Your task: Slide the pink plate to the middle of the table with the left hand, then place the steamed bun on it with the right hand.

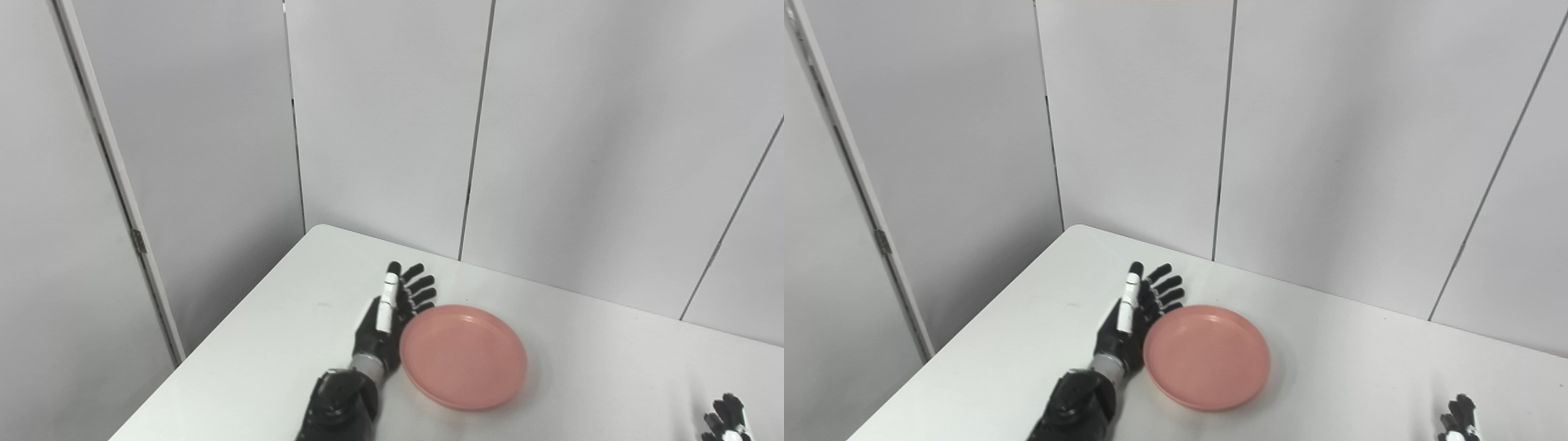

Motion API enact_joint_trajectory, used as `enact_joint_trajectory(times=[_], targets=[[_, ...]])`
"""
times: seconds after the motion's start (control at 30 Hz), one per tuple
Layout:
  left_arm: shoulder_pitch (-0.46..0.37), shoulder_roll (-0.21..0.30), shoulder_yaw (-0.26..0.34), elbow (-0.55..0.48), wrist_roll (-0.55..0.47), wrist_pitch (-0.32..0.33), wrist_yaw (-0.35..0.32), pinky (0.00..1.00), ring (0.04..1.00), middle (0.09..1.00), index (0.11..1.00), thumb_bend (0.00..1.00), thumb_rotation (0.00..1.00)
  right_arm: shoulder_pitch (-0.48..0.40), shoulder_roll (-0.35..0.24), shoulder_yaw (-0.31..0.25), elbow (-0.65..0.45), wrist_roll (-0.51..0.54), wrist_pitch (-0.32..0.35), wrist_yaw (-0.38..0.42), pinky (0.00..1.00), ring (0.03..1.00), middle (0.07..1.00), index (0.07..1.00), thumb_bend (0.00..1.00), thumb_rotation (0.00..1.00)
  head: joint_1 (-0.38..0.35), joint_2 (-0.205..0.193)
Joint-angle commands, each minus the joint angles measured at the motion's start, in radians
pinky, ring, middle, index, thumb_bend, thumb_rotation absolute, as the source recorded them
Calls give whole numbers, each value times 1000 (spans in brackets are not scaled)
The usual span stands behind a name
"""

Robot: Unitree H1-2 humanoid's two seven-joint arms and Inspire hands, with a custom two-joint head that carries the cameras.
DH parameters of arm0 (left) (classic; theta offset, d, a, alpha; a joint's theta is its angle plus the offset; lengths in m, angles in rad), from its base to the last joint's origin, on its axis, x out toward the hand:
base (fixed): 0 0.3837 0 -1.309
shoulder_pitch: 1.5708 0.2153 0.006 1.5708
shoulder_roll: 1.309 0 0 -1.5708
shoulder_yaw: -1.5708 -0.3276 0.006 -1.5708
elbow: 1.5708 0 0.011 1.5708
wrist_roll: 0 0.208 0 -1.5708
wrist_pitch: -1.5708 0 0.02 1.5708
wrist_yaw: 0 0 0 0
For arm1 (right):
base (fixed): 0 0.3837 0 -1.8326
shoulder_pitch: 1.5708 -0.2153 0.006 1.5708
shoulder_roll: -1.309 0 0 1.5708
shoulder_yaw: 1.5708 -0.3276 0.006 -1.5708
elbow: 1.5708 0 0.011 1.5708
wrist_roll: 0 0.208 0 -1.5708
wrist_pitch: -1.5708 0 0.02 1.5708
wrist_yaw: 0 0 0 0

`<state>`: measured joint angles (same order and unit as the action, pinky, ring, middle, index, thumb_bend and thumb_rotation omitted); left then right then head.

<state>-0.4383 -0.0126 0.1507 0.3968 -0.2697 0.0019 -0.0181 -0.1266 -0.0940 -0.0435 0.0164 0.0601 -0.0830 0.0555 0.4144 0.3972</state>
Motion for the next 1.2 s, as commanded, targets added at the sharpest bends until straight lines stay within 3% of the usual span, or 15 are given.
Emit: enact_joint_trajectory(times=[0.0, 0.1, 0.23, 0.37, 0.47, 0.57, 0.6, 0.77, 0.9, 1.07, 1.17], targets=[[18, -28, -16, 0, 24, -13, 14, 886, 892, 881, 881, 744, 1000, 13, 12, 3, 11, -3, -35, -4, 1000, 1000, 1000, 1000, 169, 1000, -12, 4], [42, -57, -36, -12, 46, -36, 18, 908, 909, 897, 895, 742, 1000, 12, 10, 9, 6, -16, -11, -7, 1000, 1000, 1000, 1000, 200, 1000, -60, 21], [89, -79, -83, -45, 121, -74, 32, 948, 930, 931, 930, 715, 1000, 11, 19, 9, 0, -6, -17, -5, 990, 969, 963, 977, 313, 823, -136, 49], [123, -95, -102, -82, 180, -98, 71, 921, 914, 924, 916, 685, 1000, 11, 28, 19, -13, -15, -21, -4, 992, 957, 961, 972, 400, 820, -220, 82], [146, -96, -104, -114, 173, -92, 59, 924, 917, 928, 917, 669, 1000, 13, 39, 29, -21, -36, -34, -13, 998, 948, 957, 965, 419, 815, -320, 122], [164, -93, -105, -142, 162, -84, 46, 949, 932, 947, 934, 644, 993, 13, 49, 37, -22, -57, -36, -21, 948, 935, 950, 963, 450, 811, -358, 138], [176, -91, -116, -158, 163, -70, 36, 951, 932, 948, 936, 643, 993, 8, 56, 40, -17, -66, -38, -28, 945, 933, 950, 963, 453, 811, -409, 160], [213, -69, -159, -224, 170, -2, -14, 999, 996, 999, 999, 681, 1000, -8, 81, 56, -17, -108, -22, -57, 951, 928, 942, 964, 493, 810, -503, 210], [227, -63, -179, -233, 175, -12, -28, 1000, 1000, 1000, 1000, 670, 1000, -18, 91, 63, -17, -147, -11, -79, 939, 926, 939, 959, 563, 843, -544, 227], [249, -62, -203, -281, 162, 39, -48, 1000, 1000, 1000, 1000, 658, 1000, -25, 102, 65, -10, -156, -13, -87, 948, 927, 942, 958, 581, 848, -560, 233], [255, -59, -212, -282, 161, 27, -61, 1000, 1000, 1000, 999, 628, 1000, -26, 100, 69, -7, -166, -17, -90, 946, 930, 941, 956, 571, 853, -570, 233]])
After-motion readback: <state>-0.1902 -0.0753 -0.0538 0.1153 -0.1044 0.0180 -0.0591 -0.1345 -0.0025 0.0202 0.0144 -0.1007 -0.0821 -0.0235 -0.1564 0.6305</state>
